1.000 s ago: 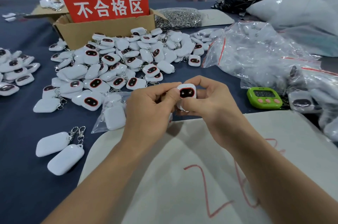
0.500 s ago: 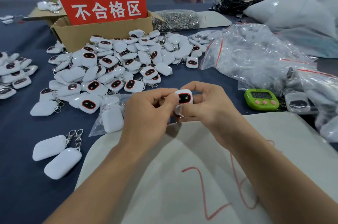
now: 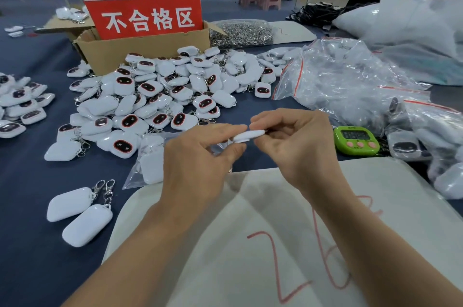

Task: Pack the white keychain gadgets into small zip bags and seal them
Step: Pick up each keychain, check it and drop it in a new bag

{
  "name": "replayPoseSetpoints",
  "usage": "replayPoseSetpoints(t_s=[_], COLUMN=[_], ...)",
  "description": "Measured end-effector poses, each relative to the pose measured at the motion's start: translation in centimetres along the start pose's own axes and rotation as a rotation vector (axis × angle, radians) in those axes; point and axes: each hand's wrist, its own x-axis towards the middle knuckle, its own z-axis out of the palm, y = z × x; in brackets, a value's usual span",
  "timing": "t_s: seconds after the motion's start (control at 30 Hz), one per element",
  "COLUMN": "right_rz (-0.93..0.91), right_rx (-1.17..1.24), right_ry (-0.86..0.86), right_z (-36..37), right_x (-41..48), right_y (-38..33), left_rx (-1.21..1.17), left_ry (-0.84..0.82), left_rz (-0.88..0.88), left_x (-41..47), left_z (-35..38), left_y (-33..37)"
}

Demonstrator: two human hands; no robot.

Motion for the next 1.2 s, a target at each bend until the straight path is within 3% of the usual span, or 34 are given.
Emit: replayPoseSetpoints(t_s=[0.4, 0.57, 0.67, 0.8, 0.93, 1.2], right_rz=[-0.027, 0.175, 0.308, 0.393, 0.347, 0.243], right_rx=[-0.003, 0.19, 0.266, 0.31, 0.208, 0.147], right_ry=[-0.015, -0.078, -0.069, -0.219, -0.18, -0.17], right_z=[-0.25, -0.63, -0.5, -0.48, -0.4, -0.66], right_x=[0.16, 0.37, 0.45, 0.38, 0.62, 0.29], right_y=[0.21, -0.06, 0.14, -0.1, -0.34, -0.29], left_rx=[-0.059, -0.036, 0.055, -0.001, -0.018, -0.064], left_ry=[0.003, -0.056, -0.096, -0.069, -0.028, -0.087], left_rz=[-0.031, -0.052, 0.046, 0.084, 0.005, 0.024], left_x=[0.25, 0.24, 0.27, -0.1, 0.12, 0.25], left_z=[0.06, 0.07, -0.17, -0.05, 0.03, 0.01], left_y=[-0.1, -0.1, 0.18, 0.14, -0.25, -0.16])
